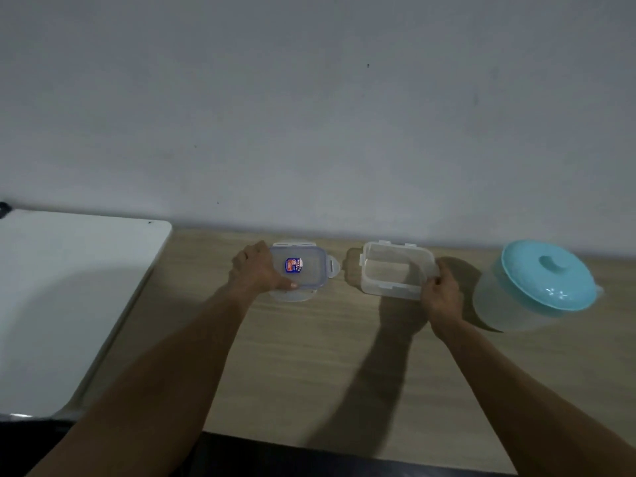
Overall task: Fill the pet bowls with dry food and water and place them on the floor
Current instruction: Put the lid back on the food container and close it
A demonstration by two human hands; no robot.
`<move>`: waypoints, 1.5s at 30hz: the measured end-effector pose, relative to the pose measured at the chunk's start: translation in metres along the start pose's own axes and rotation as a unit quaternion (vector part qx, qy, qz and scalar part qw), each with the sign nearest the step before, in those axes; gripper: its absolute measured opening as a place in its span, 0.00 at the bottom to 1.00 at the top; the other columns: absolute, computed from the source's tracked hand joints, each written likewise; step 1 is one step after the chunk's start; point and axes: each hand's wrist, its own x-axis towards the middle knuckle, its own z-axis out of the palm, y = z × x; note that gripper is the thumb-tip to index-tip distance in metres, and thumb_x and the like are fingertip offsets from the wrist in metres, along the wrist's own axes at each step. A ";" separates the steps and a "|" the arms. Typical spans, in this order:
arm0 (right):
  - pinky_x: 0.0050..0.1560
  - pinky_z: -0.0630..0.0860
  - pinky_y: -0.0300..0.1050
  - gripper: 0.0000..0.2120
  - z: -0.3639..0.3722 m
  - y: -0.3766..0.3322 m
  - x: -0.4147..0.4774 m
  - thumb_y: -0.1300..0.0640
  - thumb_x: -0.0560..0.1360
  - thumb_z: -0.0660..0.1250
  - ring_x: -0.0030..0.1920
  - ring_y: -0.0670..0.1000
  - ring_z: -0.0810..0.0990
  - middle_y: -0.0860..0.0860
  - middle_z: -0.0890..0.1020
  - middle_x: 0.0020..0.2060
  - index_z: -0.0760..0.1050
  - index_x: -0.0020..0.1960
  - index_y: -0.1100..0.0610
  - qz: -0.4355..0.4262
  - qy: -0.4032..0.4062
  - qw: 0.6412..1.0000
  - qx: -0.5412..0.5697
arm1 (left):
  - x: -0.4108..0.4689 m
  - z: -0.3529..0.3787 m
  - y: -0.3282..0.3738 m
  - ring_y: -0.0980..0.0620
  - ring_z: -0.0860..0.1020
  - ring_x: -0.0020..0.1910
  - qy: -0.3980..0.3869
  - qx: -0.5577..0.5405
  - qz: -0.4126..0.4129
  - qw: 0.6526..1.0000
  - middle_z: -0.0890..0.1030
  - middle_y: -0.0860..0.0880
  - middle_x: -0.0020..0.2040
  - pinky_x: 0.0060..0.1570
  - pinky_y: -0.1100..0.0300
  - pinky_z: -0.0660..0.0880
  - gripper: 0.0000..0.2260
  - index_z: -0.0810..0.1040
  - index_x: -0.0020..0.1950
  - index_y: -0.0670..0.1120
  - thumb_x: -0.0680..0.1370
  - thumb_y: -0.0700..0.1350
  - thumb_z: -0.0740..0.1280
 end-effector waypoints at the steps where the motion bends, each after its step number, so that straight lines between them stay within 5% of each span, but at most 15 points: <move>1: 0.67 0.67 0.52 0.20 0.000 -0.001 0.001 0.63 0.81 0.56 0.68 0.65 0.72 0.62 0.75 0.67 0.68 0.72 0.59 0.006 0.001 1.000 -0.001 | 0.002 0.000 0.001 0.40 0.66 0.66 -0.001 0.016 -0.009 1.000 0.67 0.42 0.65 0.64 0.47 0.69 0.51 0.64 0.67 0.44 0.53 0.67 0.78; 5: 0.67 0.67 0.51 0.20 -0.001 -0.004 0.000 0.64 0.81 0.55 0.68 0.64 0.72 0.61 0.75 0.67 0.68 0.72 0.59 0.021 0.002 1.000 0.010 | 0.011 -0.002 -0.003 0.40 0.73 0.62 0.023 -0.003 -0.011 1.000 0.75 0.39 0.59 0.61 0.51 0.71 0.42 0.73 0.61 0.40 0.57 0.66 0.73; 9: 0.67 0.67 0.50 0.20 -0.004 -0.006 -0.005 0.64 0.81 0.55 0.68 0.64 0.71 0.62 0.75 0.67 0.68 0.72 0.61 0.028 -0.001 0.999 0.024 | 0.000 -0.011 -0.004 0.45 0.79 0.39 0.043 -0.239 -0.028 0.970 0.80 0.39 0.43 0.39 0.54 0.77 0.08 0.75 0.40 0.44 0.72 0.46 0.72; 13: 0.66 0.68 0.51 0.20 -0.005 -0.009 -0.005 0.65 0.81 0.55 0.68 0.63 0.72 0.61 0.75 0.67 0.69 0.72 0.61 0.049 -0.019 0.998 0.043 | -0.011 -0.040 0.005 0.50 0.72 0.26 0.079 -0.315 -0.025 0.945 0.73 0.45 0.30 0.25 0.64 0.69 0.12 0.73 0.34 0.45 0.77 0.38 0.68; 16: 0.64 0.70 0.53 0.19 -0.004 -0.005 -0.003 0.65 0.80 0.55 0.65 0.64 0.74 0.61 0.77 0.64 0.71 0.69 0.59 0.047 -0.029 0.997 0.053 | -0.014 -0.066 0.009 0.59 0.72 0.21 0.080 -0.364 0.009 0.928 0.75 0.45 0.30 0.22 0.68 0.70 0.07 0.79 0.39 0.42 0.78 0.38 0.68; 19: 0.62 0.71 0.53 0.18 -0.005 -0.002 -0.004 0.65 0.79 0.56 0.64 0.64 0.75 0.62 0.78 0.62 0.72 0.67 0.60 0.048 -0.037 0.997 0.053 | -0.014 -0.081 0.026 0.52 0.74 0.29 0.071 -0.410 0.025 0.909 0.78 0.45 0.31 0.33 0.60 0.74 0.07 0.82 0.50 0.39 0.77 0.41 0.70; 26: 0.69 0.65 0.49 0.19 -0.013 -0.005 0.009 0.55 0.81 0.55 0.68 0.60 0.72 0.59 0.75 0.69 0.74 0.68 0.60 0.064 -0.025 0.990 0.124 | -0.016 -0.059 0.106 0.46 0.74 0.40 -0.032 -0.401 0.067 0.913 0.79 0.41 0.41 0.41 0.54 0.73 0.10 0.82 0.55 0.38 0.78 0.42 0.69; 28: 0.59 0.71 0.49 0.17 -0.017 -0.005 0.018 0.52 0.79 0.56 0.54 0.56 0.77 0.60 0.82 0.55 0.81 0.51 0.58 0.079 -0.017 0.981 0.174 | -0.021 -0.044 0.127 0.46 0.75 0.42 -0.069 -0.388 0.080 0.915 0.80 0.42 0.44 0.41 0.54 0.72 0.09 0.81 0.55 0.38 0.79 0.42 0.68; 30: 0.46 0.70 0.47 0.16 -0.019 -0.005 0.025 0.50 0.78 0.59 0.42 0.53 0.74 0.53 0.79 0.37 0.76 0.35 0.57 0.081 -0.008 0.976 0.203 | -0.026 -0.030 0.145 0.47 0.75 0.42 -0.098 -0.380 0.087 0.915 0.80 0.42 0.44 0.40 0.55 0.73 0.06 0.81 0.54 0.41 0.79 0.41 0.67; 34: 0.36 0.69 0.43 0.11 -0.028 0.001 0.030 0.52 0.77 0.65 0.36 0.49 0.72 0.51 0.77 0.34 0.76 0.39 0.58 0.048 0.002 0.984 0.174 | -0.024 -0.006 0.164 0.55 0.78 0.32 -0.097 -0.368 0.087 0.921 0.81 0.45 0.40 0.30 0.65 0.75 0.11 0.80 0.60 0.37 0.79 0.39 0.67; 39: 0.41 0.67 0.42 0.12 -0.024 0.015 0.038 0.52 0.78 0.65 0.35 0.49 0.71 0.49 0.75 0.31 0.74 0.38 0.57 0.060 0.005 0.989 0.139 | -0.015 0.010 0.166 0.44 0.82 0.46 -0.047 -0.349 0.061 0.934 0.84 0.40 0.49 0.51 0.48 0.81 0.12 0.82 0.54 0.38 0.73 0.41 0.74; 45: 0.43 0.68 0.44 0.12 -0.018 0.017 0.041 0.51 0.79 0.64 0.39 0.52 0.72 0.53 0.77 0.36 0.74 0.41 0.58 0.051 0.001 0.992 0.115 | -0.012 0.013 0.166 0.42 0.81 0.51 -0.014 -0.323 0.038 0.945 0.83 0.41 0.52 0.50 0.52 0.80 0.12 0.82 0.53 0.41 0.72 0.43 0.76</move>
